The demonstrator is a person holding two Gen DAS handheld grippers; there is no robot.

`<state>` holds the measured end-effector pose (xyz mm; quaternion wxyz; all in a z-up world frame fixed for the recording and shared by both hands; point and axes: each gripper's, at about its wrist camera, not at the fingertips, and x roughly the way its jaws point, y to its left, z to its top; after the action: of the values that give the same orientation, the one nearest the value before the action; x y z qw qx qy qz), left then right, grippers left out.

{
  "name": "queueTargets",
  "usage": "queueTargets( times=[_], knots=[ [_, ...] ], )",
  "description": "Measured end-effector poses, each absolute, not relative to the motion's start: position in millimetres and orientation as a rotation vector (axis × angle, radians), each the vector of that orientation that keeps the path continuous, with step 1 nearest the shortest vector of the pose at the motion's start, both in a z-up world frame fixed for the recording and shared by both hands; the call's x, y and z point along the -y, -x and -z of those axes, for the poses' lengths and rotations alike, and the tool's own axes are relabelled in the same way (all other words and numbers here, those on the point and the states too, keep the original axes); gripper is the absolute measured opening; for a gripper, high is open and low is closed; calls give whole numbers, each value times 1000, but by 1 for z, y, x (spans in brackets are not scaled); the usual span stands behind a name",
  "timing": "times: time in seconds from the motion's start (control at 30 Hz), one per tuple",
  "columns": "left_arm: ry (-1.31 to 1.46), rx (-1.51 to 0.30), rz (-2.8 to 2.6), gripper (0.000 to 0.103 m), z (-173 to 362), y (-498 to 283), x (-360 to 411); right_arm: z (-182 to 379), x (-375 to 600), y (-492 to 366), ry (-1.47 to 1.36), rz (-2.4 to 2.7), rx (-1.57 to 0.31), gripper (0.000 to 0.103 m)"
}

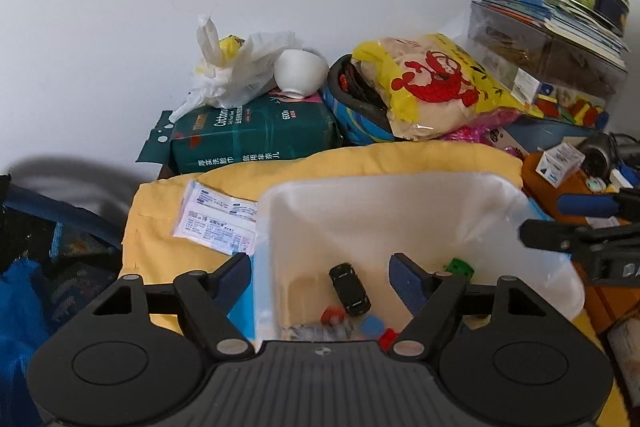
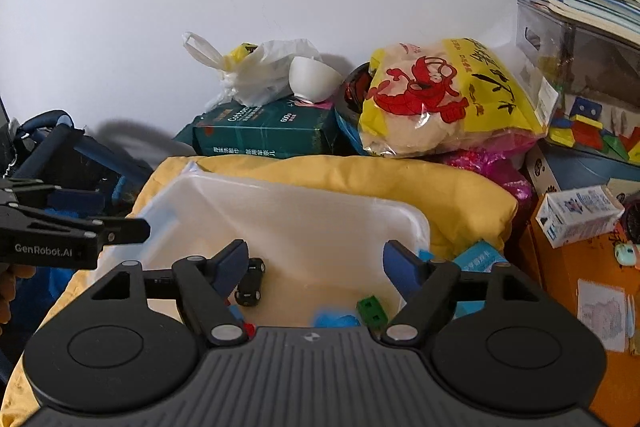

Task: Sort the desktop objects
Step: 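Carry the blue brick and white car over the clear bin and release both, then move both open tools back over the toy pile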

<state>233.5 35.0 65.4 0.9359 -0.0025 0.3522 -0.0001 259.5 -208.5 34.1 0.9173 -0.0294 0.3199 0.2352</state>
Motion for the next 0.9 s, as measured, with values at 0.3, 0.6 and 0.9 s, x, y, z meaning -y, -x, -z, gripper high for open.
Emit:
queueTargets(
  times=[0.3,0.6,0.9],
  knots=[
    [37,-690,23,79,-35,-163,-33,-11,245,-205,39,-491,-617,80],
    [20,-811,87,78,41,-105,0,55,271,-144,93,-453,-711,80],
    [-10,-854,141,55,75,-119,25,96,261,-138,181,-505,-768,80]
  ],
)
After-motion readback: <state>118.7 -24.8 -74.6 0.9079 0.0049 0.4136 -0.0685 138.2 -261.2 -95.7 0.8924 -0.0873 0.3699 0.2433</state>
